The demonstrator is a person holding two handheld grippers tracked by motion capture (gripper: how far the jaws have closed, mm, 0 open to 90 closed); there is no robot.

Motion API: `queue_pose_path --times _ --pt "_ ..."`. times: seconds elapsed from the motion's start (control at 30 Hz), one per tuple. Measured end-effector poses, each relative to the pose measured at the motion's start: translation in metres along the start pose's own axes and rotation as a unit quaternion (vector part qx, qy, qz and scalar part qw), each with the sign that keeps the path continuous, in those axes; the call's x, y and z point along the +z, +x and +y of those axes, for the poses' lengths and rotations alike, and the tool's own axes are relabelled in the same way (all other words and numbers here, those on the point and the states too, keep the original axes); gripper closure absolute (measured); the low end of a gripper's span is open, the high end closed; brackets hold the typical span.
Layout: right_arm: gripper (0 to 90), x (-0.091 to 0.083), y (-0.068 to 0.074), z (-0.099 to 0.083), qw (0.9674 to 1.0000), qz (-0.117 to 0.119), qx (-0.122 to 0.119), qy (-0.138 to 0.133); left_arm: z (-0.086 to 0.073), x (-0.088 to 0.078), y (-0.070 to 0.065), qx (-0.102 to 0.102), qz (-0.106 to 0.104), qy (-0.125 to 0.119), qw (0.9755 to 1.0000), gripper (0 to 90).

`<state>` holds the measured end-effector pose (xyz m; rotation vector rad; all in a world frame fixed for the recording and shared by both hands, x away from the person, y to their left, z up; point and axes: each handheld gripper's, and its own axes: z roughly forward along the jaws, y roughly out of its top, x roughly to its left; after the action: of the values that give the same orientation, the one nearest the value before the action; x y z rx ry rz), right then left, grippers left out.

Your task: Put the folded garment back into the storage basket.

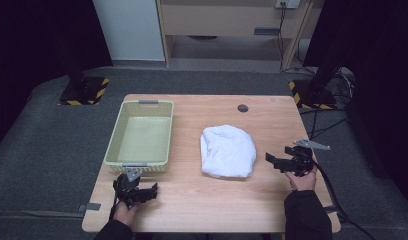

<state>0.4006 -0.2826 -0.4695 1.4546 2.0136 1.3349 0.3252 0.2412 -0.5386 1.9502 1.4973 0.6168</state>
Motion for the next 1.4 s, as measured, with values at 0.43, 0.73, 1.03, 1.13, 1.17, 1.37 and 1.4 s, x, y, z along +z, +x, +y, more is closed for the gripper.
queue_pose_path --times 0.43,0.73,1.03,1.13,1.17,1.37,1.4 --pt "3.9 0.017 0.007 0.008 0.9999 0.007 0.011 -0.008 0.000 0.000 0.000 0.000 0.000 0.000 1.0000 0.0" --pt "4.0 0.032 0.013 0.013 0.9999 0.013 0.006 0.001 0.000 0.000 0.000 0.000 0.000 0.000 1.0000 0.0" --pt "4.1 0.047 0.016 0.015 0.9998 0.017 0.005 0.009 0.000 0.000 0.000 0.000 0.000 0.000 1.0000 0.0" --pt "4.1 0.054 0.019 0.015 0.9998 0.018 0.005 0.011 0.000 0.000 0.000 0.000 0.000 0.000 1.0000 0.0" --pt "4.2 0.055 0.019 0.016 0.9998 0.018 0.004 0.010 0.000 0.000 0.000 0.000 0.000 0.000 1.0000 0.0" --pt "4.2 0.063 0.022 0.017 0.9997 0.023 0.005 0.012 0.000 0.000 0.000 0.000 0.000 0.000 1.0000 0.0" --pt "4.1 0.065 0.023 0.018 0.9996 0.023 0.004 0.013 0.000 0.000 0.000 0.000 0.000 0.000 1.0000 0.0"
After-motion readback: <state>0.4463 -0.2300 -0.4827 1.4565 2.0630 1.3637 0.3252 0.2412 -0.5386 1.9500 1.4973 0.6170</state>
